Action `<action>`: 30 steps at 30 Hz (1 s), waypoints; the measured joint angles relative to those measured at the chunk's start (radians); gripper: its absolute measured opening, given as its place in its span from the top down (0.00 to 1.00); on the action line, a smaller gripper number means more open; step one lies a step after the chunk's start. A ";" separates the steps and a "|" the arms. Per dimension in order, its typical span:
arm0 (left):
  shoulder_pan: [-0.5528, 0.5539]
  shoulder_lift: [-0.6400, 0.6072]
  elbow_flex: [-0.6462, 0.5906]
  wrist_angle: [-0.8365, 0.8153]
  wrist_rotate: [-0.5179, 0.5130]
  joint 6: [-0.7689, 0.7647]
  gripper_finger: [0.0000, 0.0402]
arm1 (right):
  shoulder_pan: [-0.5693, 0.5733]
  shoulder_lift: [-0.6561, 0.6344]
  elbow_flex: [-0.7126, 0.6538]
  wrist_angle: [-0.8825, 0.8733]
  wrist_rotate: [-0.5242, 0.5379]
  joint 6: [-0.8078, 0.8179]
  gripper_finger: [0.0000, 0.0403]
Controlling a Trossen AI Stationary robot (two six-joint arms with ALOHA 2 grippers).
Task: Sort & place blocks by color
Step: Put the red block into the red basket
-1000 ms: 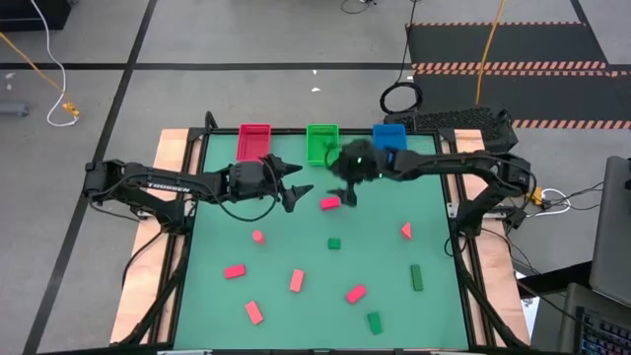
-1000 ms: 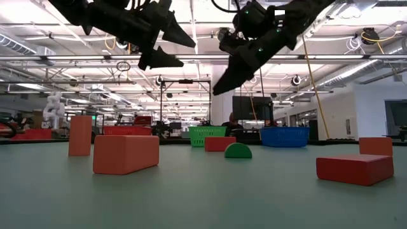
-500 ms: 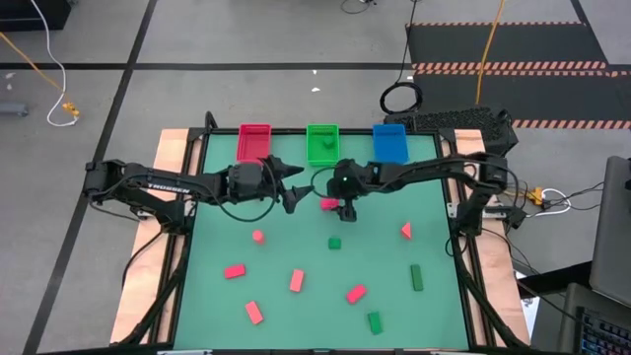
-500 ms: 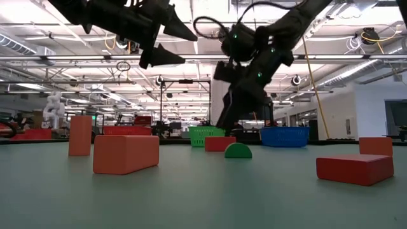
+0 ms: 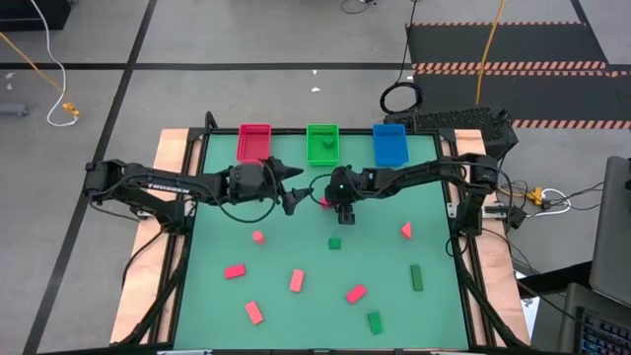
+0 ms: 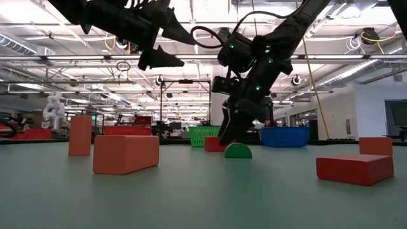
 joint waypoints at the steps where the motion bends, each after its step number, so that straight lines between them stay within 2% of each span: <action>1: 0.001 0.000 0.000 0.001 -0.002 0.000 0.07 | 0.000 -0.001 0.000 0.002 -0.001 -0.005 0.67; 2: 0.001 0.000 0.000 0.001 -0.002 0.000 0.07 | 0.000 -0.001 0.000 0.001 -0.002 -0.013 0.72; 13: 0.001 0.000 0.000 -0.015 -0.002 0.000 0.07 | 0.000 -0.028 -0.001 -0.040 0.008 -0.048 0.72; 19: 0.000 0.000 0.000 -0.059 -0.002 0.075 0.07 | -0.001 -0.186 -0.001 -0.019 0.027 -0.048 0.72; 24: -0.027 0.000 0.000 0.003 -0.003 0.216 0.07 | -0.001 -0.339 0.000 0.053 0.026 -0.013 0.72; 30: -0.065 0.000 0.000 0.054 -0.023 0.327 0.07 | 0.015 -0.386 0.000 0.079 0.028 -0.001 0.72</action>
